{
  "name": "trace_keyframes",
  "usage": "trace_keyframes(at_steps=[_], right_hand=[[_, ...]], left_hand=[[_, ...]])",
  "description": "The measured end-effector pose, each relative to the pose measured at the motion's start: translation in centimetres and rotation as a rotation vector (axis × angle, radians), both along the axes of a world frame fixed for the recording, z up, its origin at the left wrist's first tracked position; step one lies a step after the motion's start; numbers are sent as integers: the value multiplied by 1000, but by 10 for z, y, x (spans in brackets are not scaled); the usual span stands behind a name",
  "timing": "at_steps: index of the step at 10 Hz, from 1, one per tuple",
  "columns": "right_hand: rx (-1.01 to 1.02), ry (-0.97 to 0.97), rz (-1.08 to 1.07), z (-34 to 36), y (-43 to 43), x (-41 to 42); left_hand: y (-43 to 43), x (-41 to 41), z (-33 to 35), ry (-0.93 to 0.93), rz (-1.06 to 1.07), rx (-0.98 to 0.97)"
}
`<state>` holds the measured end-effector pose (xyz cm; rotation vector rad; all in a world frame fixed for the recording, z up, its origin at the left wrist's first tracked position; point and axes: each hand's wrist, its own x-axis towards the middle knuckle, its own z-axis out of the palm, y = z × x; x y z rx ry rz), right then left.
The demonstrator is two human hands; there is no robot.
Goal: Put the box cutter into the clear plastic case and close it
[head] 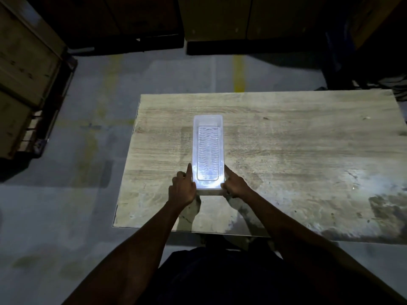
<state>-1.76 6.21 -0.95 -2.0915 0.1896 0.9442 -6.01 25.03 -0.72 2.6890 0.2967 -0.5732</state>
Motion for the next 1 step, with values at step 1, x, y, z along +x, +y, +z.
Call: trace_keyframes(at_steps=[1], right_hand=[[-149, -154, 52, 3, -16, 5]], left_hand=[[-13, 12, 15, -142, -107, 208]])
